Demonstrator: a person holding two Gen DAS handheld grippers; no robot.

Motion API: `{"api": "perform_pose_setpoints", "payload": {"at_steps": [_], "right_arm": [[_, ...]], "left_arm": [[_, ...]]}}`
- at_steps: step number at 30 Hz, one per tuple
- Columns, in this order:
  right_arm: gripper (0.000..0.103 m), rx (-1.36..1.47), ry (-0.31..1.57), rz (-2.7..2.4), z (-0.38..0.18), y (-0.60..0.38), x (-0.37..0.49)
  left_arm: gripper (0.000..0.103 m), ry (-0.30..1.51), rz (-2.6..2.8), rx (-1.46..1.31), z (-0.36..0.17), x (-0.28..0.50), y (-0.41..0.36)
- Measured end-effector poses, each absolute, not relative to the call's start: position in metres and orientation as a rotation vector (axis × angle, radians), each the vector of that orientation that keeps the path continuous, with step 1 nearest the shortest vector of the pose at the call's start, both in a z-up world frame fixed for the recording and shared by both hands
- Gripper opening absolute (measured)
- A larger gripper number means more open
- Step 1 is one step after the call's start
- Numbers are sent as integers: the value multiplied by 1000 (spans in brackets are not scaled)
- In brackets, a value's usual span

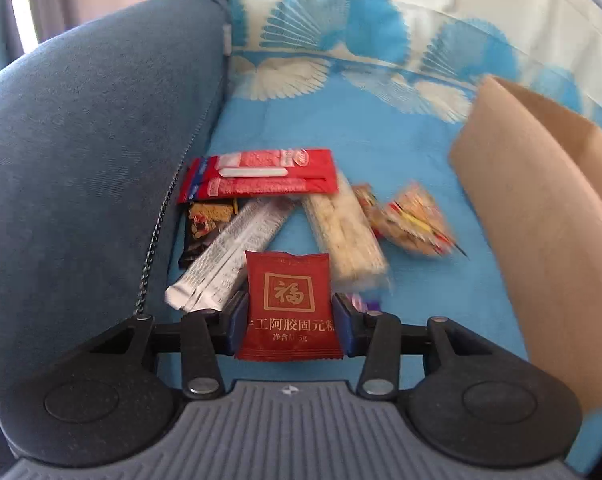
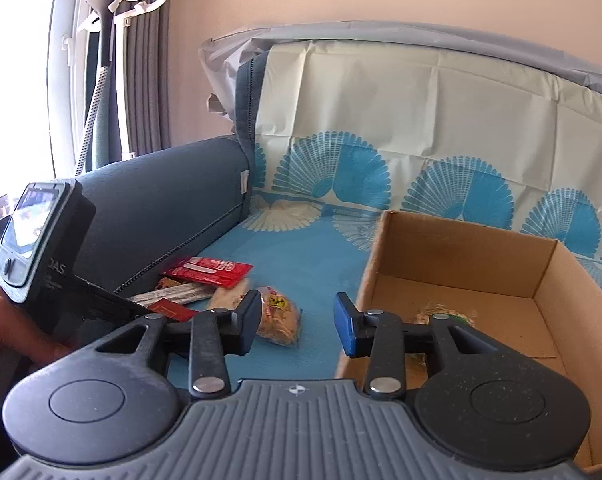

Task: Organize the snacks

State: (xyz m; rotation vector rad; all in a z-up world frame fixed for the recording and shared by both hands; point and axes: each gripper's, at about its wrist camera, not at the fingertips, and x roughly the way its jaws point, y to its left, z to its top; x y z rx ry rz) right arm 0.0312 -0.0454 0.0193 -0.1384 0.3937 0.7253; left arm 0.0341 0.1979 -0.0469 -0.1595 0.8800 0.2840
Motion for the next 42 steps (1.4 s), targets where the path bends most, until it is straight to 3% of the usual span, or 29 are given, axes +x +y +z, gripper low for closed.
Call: {"api": "perform_pose_setpoints", "payload": {"at_steps": [2,7,14,21,23,24,27,30,35,40,42], "right_arm": [[42,-135,401,759,20,-37,28],[42,-184,463,787,15,-7,26],[41,-267,608,679,-3,60,64],[50,-358,726,565,-42,114,122],[44,-377,757,576,-49,117,130],[30,-379,765,592,-50,116,131],[18,-390,733,656,-44,105,120],[17,-433,684,720,-31,92,95],[17,-580,569,829,-16,61,29],[18,-816,478,845,-51,53,-17],[29,-796,513,870,-60,52,-20]], "left_arm": [[50,921,209,-211,-49,24,205],[50,824,248,-328,-46,10,215],[50,798,304,-322,-44,11,214],[50,800,332,-348,-46,9,221],[50,798,328,-351,-46,9,222],[50,799,327,-352,-46,9,222],[50,797,325,-366,-46,8,223],[50,803,323,-377,-46,8,224],[50,806,309,-388,-46,9,224],[50,844,292,-378,-49,13,221],[50,870,283,-369,-51,16,219]]}}
